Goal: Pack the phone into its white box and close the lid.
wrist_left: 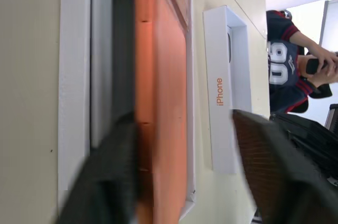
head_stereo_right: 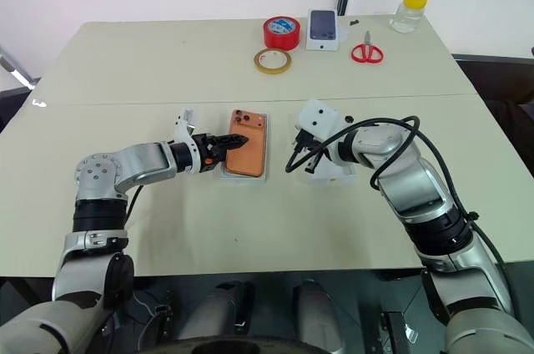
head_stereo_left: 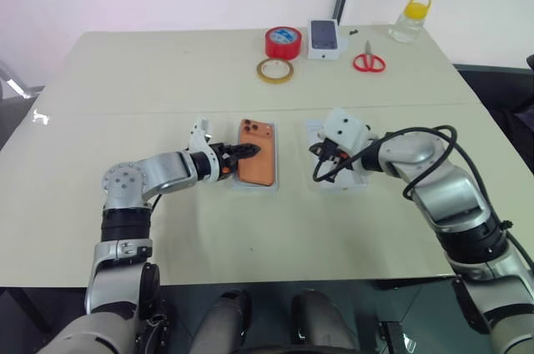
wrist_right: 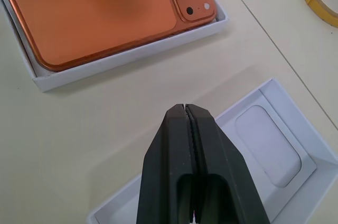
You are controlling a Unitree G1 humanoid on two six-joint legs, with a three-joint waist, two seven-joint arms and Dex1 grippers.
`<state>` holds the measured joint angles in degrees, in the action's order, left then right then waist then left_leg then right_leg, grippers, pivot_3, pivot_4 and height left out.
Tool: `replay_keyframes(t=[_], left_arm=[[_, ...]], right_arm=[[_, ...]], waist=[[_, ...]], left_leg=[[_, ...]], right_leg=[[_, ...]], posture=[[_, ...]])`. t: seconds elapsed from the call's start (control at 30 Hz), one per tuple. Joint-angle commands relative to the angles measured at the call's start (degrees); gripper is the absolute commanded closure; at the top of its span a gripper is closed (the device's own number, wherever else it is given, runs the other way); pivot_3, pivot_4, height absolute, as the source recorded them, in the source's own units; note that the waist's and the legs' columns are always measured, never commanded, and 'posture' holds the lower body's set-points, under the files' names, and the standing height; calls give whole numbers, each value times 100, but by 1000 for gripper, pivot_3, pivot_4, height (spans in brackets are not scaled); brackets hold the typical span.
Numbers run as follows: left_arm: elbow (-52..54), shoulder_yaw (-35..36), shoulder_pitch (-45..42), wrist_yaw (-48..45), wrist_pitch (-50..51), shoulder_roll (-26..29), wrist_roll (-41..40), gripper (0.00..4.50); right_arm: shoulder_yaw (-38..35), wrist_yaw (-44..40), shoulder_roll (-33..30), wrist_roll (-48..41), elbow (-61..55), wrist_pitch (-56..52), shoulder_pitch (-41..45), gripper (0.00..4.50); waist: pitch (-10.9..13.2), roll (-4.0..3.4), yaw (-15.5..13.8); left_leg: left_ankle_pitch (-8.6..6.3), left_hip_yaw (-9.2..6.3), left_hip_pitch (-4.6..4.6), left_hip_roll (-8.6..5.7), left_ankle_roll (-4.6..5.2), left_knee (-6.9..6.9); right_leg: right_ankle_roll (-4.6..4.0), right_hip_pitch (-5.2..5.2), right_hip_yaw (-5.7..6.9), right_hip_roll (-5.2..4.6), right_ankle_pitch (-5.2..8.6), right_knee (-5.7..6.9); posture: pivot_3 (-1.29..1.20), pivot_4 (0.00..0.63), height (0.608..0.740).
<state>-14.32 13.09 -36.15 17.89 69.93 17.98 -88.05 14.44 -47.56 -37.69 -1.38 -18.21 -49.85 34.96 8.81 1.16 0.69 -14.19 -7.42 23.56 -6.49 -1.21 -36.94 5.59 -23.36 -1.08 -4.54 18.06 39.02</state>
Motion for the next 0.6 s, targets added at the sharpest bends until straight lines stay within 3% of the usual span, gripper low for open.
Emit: replay_keyframes(t=[0.03, 0.47, 0.6], left_arm=[[306, 107, -96, -98, 79, 108, 3, 208], [1529, -207, -241, -1191, 519, 1203, 996, 208], [1657, -302, -148, -1705, -87, 1633, 2016, 208]], right_arm=[[-60, 7, -58, -57, -69, 107, 176, 4500], [-44, 15, -61, -42, -13, 182, 203, 4500], [91, 70, 135, -56, -37, 55, 351, 4500]], waist=[[0, 0, 5], [1, -1, 4], [2, -2, 33]], left_leg=[[0, 0, 0, 0, 0, 0], [0, 0, 0, 0, 0, 1], [0, 0, 0, 1, 0, 4]], right_leg=[[0, 0, 0, 0, 0, 0], [0, 0, 0, 0, 0, 0], [0, -3, -1, 2, 0, 1]], posture=[[0, 150, 740], [0, 150, 740], [0, 150, 740]])
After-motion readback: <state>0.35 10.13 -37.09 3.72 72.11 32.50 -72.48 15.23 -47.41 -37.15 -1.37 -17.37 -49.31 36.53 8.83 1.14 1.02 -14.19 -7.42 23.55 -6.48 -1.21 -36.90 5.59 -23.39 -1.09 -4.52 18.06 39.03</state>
